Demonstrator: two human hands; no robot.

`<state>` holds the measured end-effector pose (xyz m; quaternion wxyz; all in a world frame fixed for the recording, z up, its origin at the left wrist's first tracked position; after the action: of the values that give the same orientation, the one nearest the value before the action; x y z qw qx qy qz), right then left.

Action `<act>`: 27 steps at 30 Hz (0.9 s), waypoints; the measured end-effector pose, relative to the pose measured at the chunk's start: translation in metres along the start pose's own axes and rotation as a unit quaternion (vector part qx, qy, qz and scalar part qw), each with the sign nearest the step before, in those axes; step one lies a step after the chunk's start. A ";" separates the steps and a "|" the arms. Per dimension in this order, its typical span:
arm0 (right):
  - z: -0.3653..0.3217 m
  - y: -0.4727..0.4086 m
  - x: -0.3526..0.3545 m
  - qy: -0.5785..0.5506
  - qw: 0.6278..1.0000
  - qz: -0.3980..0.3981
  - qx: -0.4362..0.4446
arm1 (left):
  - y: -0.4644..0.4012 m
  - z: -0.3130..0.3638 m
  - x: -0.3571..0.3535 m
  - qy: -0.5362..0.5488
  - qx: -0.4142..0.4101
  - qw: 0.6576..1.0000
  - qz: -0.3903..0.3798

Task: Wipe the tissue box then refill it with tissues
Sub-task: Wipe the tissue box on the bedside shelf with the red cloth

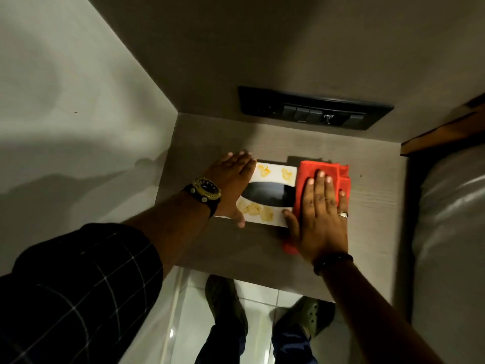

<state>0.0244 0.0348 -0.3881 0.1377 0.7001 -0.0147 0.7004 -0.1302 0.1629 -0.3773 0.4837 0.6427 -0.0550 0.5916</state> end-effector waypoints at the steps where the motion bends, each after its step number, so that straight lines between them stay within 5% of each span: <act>1: 0.005 -0.003 0.001 -0.005 1.000 -0.004 -0.029 | 0.000 0.000 -0.001 0.000 0.001 1.000 0.000; 7: -0.010 -0.032 0.009 0.007 0.995 -0.002 -0.100 | 0.000 0.000 0.003 0.013 0.000 1.000 0.006; 14: -0.024 -0.003 0.001 0.027 0.998 -0.013 0.050 | 0.003 -0.001 0.001 0.000 0.000 1.000 -0.007; 24: -0.009 -0.053 0.016 0.008 0.996 0.007 -0.092 | 0.004 0.001 -0.001 0.012 -0.003 1.000 -0.005; 27: -0.032 -0.048 0.015 -0.002 0.998 -0.001 -0.060 | 0.005 -0.002 -0.002 0.008 -0.011 1.000 -0.001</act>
<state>0.0035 0.0902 -0.3817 0.1799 0.6920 -0.0567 0.6968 -0.1354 0.1605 -0.3763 0.4912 0.6329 -0.0571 0.5957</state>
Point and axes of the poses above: each hand's wrist, its own y-axis away from the middle knuckle, its own x-axis out of the back of the hand, z = x × y, the point moved 6 cm from there along -y, towards the middle knuckle, and after that the axes turned 11 degrees about y, right-handed, at the moved point
